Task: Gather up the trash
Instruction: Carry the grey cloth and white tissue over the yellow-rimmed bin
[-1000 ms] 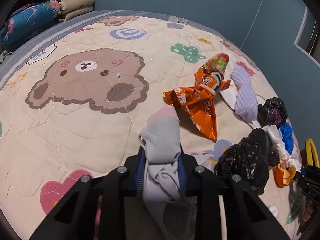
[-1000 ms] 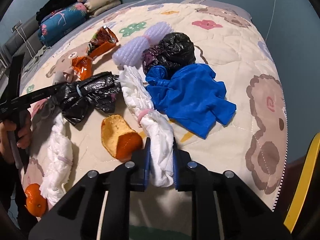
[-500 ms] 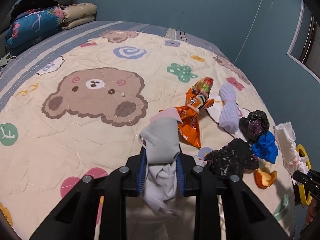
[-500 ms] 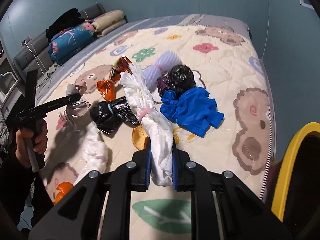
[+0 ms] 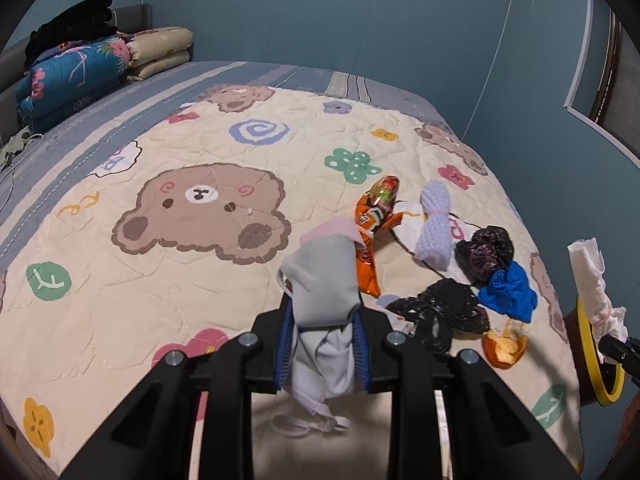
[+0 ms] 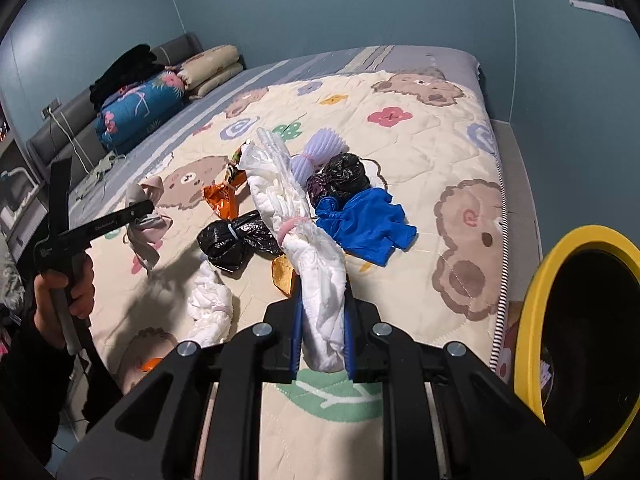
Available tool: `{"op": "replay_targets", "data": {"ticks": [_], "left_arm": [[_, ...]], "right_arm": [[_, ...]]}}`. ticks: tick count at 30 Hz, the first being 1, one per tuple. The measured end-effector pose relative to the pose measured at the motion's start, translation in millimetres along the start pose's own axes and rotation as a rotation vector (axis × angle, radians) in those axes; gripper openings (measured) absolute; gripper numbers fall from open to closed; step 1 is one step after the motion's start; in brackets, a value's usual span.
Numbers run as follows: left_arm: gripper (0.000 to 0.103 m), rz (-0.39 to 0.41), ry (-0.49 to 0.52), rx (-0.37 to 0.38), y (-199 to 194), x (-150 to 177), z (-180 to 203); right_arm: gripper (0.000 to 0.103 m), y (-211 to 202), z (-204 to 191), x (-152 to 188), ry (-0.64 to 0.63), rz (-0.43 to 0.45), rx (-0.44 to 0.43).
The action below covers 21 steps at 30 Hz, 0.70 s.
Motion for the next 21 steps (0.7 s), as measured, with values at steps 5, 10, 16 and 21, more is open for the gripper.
{"op": "replay_targets", "data": {"ticks": [5, 10, 16, 21], "left_arm": [[0.024, 0.016, 0.009, 0.030, -14.3, -5.9, 18.0], [0.024, 0.033, 0.020, 0.079, -29.2, -15.5, 44.8], [0.024, 0.041, 0.039, 0.160, -42.6, -23.6, 89.2], [0.024, 0.037, 0.079, 0.232, -48.5, -25.8, 137.0]], "right_arm": [[0.016, -22.3, 6.8, -4.9, 0.010, 0.037, 0.007], [0.016, -43.7, 17.1, -7.8, 0.023, 0.068, 0.018], [0.016, -69.0, 39.7, -10.4, 0.057, 0.102, 0.041], [0.016, -90.7, 60.2, -13.3, 0.079, 0.133, 0.071]]}}
Point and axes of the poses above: each gripper's, at about its wrist camera, not at the fingertips, and y roughly the way its jaws point, z to its right, x to its underside, the point moved 9 cm from there along y, roughly the way its jaws point, and after that the axes turned 9 degrees about z, right-handed, at the moved point
